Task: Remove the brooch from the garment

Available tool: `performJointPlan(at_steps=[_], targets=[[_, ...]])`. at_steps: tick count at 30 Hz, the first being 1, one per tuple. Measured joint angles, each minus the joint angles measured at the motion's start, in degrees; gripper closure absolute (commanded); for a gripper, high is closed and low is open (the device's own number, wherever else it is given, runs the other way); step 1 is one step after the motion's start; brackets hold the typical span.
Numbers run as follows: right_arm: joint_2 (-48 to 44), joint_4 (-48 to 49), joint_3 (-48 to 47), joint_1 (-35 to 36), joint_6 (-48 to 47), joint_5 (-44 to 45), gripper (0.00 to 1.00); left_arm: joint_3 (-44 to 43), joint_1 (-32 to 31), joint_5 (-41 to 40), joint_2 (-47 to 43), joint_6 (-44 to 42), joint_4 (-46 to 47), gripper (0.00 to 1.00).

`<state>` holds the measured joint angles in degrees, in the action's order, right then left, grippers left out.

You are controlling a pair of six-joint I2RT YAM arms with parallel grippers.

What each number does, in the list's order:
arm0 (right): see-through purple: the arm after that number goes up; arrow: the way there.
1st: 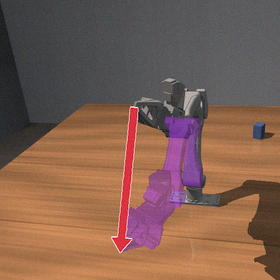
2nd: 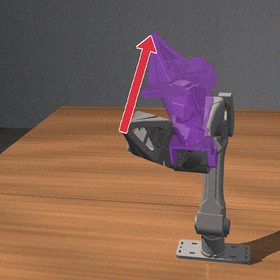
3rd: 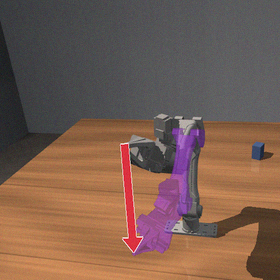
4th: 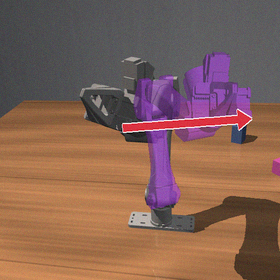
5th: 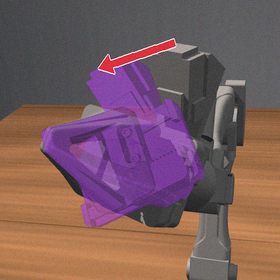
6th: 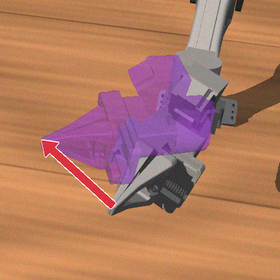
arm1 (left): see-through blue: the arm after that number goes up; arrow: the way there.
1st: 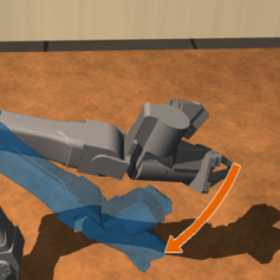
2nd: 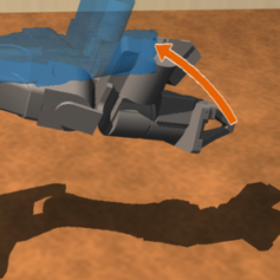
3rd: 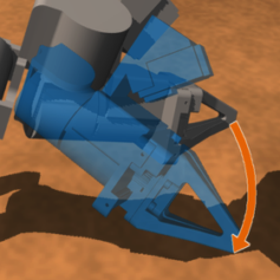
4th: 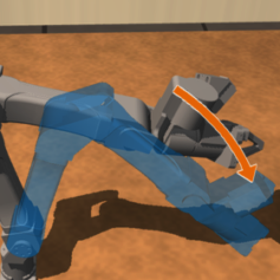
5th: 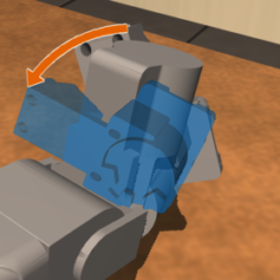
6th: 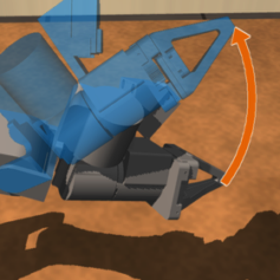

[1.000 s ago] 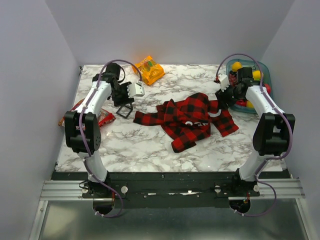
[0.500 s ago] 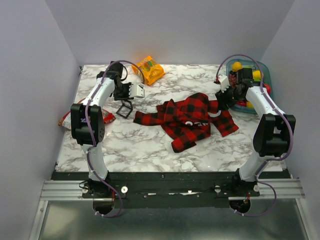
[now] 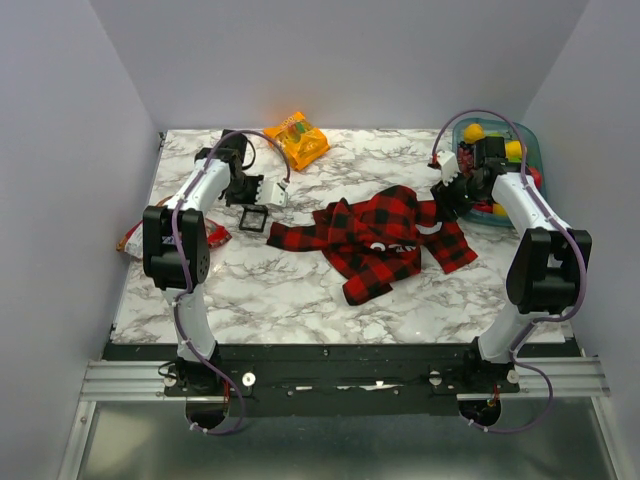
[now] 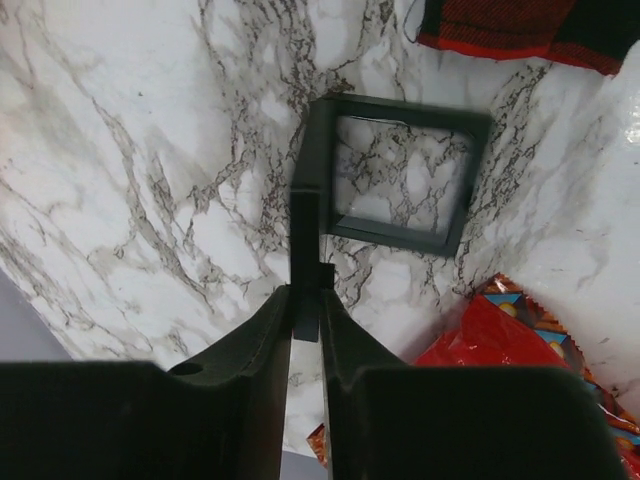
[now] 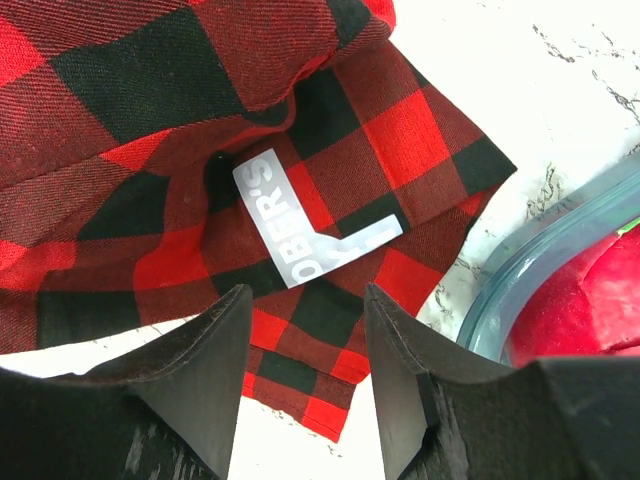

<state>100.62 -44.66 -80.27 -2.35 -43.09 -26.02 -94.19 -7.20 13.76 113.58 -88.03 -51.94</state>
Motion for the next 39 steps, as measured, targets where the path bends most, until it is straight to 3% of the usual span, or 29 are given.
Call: performJointPlan(at_steps=[4,12,23,33,36,39], targets=[[0.0,-0.1,0.0,0.0,0.0,0.0,0.43,1.7,0.0,-0.4,-0.8,-1.2,0.4,0.90],[0.0,-0.4,0.0,0.0,0.0,0.0,0.43,0.3,3.1,-1.6,-0.9,-2.6,-1.3,0.96],[0.0,-0.5,0.0,0.5,0.0,0.0,0.43,-16.8,15.1,-5.4,4.2,-7.0,-7.2,0.99],[0.0,-0.6,0.0,1.3,0.0,0.1,0.43,-31.6,17.2,-7.7,17.9,-6.2,-6.4,0.99],[-0.6,-0.7,0.9,1.4,0.0,0.3,0.43,-32.9,17.4,-7.8,19.7,-5.9,-5.6,0.98],[-1.3,-1.0,1.6,1.6,0.0,0.9,0.43,-32.9,17.7,-7.7,20.0,-5.7,-5.5,0.81]])
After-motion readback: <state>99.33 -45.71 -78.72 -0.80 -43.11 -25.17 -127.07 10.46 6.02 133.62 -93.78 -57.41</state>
